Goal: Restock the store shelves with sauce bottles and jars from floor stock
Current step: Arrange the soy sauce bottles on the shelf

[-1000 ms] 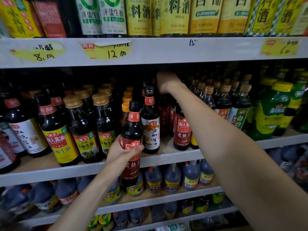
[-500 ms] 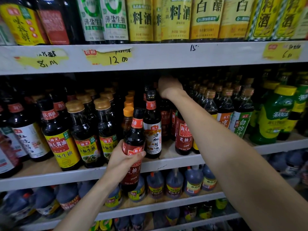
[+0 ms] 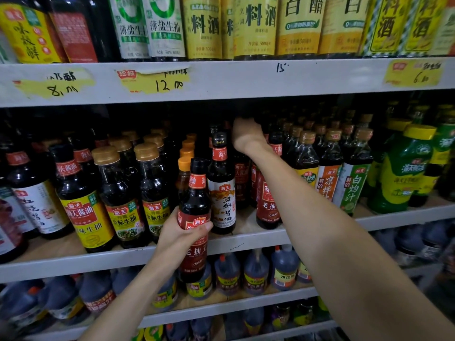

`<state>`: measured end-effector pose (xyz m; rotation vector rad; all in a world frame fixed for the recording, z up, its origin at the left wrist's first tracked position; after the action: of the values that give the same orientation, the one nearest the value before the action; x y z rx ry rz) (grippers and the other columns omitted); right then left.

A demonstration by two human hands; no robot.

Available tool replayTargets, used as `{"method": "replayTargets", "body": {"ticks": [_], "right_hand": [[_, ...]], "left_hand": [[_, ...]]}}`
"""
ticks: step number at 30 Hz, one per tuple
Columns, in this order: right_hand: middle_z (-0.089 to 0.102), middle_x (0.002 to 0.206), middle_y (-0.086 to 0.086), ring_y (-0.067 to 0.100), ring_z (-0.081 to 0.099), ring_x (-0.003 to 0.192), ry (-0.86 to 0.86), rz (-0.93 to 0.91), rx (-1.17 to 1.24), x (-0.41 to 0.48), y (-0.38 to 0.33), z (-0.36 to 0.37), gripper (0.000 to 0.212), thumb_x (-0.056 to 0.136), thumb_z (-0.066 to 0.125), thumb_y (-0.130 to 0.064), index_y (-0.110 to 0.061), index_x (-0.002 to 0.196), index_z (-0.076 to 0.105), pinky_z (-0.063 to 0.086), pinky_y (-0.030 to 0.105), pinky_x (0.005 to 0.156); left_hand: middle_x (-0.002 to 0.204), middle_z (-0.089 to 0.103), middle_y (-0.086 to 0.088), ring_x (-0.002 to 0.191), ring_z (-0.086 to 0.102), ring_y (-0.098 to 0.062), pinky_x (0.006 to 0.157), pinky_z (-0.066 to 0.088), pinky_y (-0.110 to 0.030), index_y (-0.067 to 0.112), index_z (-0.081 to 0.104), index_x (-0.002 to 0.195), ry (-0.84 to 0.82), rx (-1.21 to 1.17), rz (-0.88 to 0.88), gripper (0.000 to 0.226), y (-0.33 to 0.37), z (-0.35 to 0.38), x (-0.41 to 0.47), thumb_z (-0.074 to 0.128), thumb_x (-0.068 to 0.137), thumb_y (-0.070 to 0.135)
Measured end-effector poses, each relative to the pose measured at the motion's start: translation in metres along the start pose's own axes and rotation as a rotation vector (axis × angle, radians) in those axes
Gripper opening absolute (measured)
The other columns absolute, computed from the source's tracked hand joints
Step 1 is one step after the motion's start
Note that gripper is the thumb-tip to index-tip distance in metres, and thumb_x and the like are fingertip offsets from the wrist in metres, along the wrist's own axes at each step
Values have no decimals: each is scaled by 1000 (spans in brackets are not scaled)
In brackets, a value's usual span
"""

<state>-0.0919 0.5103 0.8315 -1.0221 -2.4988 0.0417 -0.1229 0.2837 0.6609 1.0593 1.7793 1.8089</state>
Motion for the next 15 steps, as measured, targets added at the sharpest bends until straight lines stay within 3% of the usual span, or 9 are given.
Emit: {"method": "replayTargets", "body": {"ticks": [5,9,12,15], "right_hand": [[62,125,21,37,61,114,-51,-14,-4,-1,-1,-3,32,94,44,0,0,121,61,50,36,88],[45,141,27,41,50,125,-77,-6,34,-17,-2,-14,46,94,44,-5,-1,140,43,47,39,93],[53,127,24,44,57,109,173,-94,230,-54,-1,-44,46,88,49,-2,-2,134,48,48,43,88],[67,115,13,30,63,106,335,-129,503,-100,8,-62,45,87,48,4,-6,131,57,51,42,94]], "left_hand": [[106,72,7,97,69,-10,80,51,-30,31,59,115,-11,-8,0,57,2,2,-1,83,64,42],[105,72,7,96,69,-10,75,52,-24,29,59,115,-16,-20,4,54,6,5,-2,81,67,37],[105,72,9,95,69,-8,70,54,-18,28,58,116,-24,-15,17,56,13,11,-3,82,66,36],[106,72,8,97,69,-9,76,53,-24,29,57,116,-16,-16,37,58,21,18,-1,83,64,36]]}}
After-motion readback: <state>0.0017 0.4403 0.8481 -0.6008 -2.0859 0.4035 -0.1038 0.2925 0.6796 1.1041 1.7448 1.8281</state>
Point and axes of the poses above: each hand's wrist, its own x-axis towards the middle knuckle, its own z-axis out of the palm, y = z × x, the point moved 6 cm from there along x, towards the middle knuckle
